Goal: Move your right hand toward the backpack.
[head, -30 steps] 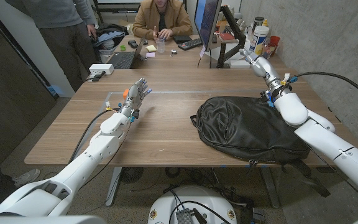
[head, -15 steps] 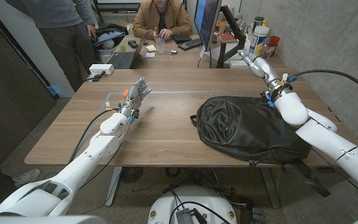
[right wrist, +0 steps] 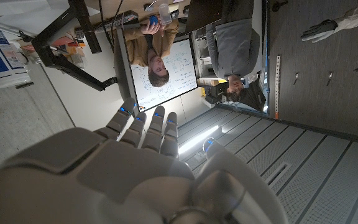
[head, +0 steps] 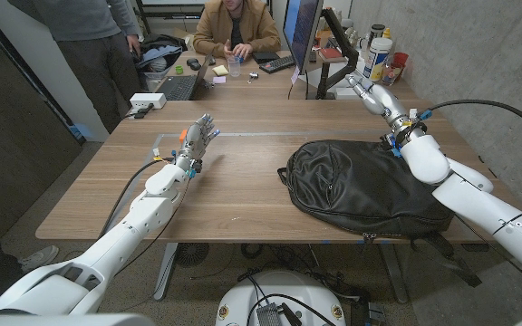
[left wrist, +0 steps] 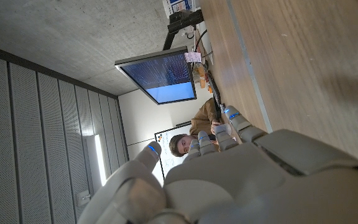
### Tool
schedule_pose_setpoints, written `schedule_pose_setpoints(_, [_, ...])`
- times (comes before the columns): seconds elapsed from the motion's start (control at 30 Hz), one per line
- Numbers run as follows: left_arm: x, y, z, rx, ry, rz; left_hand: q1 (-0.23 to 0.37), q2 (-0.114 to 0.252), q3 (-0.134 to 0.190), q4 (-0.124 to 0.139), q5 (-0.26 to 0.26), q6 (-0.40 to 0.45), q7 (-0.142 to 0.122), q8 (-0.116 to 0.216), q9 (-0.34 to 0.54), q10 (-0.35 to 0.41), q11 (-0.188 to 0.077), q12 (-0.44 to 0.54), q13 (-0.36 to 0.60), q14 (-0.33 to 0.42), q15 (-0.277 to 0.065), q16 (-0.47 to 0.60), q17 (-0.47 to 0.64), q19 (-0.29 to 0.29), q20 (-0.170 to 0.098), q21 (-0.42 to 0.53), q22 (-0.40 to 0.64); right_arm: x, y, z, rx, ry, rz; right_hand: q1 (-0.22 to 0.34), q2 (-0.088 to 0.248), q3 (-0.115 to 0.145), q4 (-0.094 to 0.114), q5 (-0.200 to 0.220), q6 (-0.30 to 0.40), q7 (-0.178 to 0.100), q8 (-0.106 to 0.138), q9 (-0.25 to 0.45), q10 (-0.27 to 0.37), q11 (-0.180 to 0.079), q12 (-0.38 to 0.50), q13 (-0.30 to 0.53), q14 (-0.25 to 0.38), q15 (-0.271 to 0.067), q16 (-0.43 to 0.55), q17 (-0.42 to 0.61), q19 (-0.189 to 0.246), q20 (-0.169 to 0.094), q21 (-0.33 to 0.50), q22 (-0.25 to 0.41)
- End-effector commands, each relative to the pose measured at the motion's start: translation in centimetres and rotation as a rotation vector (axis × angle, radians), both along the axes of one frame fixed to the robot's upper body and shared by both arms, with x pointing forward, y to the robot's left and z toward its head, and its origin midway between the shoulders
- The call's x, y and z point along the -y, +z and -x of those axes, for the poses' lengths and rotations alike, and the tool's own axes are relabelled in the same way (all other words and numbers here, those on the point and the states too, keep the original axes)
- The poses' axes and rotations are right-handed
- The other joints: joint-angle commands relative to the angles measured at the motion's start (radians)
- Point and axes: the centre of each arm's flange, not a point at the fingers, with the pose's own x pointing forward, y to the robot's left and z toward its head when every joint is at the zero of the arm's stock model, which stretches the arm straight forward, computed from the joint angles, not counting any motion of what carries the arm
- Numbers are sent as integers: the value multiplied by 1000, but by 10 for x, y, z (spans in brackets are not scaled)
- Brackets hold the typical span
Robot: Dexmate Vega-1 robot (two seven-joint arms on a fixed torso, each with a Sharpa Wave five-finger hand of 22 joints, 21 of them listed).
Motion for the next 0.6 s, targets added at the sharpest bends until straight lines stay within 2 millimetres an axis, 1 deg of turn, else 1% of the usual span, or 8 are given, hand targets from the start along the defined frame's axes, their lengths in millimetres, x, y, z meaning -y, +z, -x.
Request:
schedule_pose_setpoints(0.03, [-1, 0, -2, -5, 1, -1, -13, 96, 8, 0, -4, 4, -5, 2, 3, 7, -1, 3, 5, -7, -61, 5, 6, 7, -36, -1, 3, 1, -3, -1, 8, -59, 49, 3, 38, 6, 0, 2, 1, -8, -2, 1, 4, -4, -6, 2, 6, -31, -1, 1, 3, -61, -6, 4])
schedule_pose_setpoints(0.6, [-3, 0, -3, -6, 5, 2, -13, 96, 8, 0, -4, 4, -6, 2, 3, 7, -1, 3, 5, -7, -62, 5, 6, 7, -36, -2, 3, 0, -4, -1, 15, -87, 86, 3, 36, 7, 0, 1, 3, -11, -2, 1, 4, -4, -7, 2, 7, -33, -1, 0, 5, -60, -11, 4])
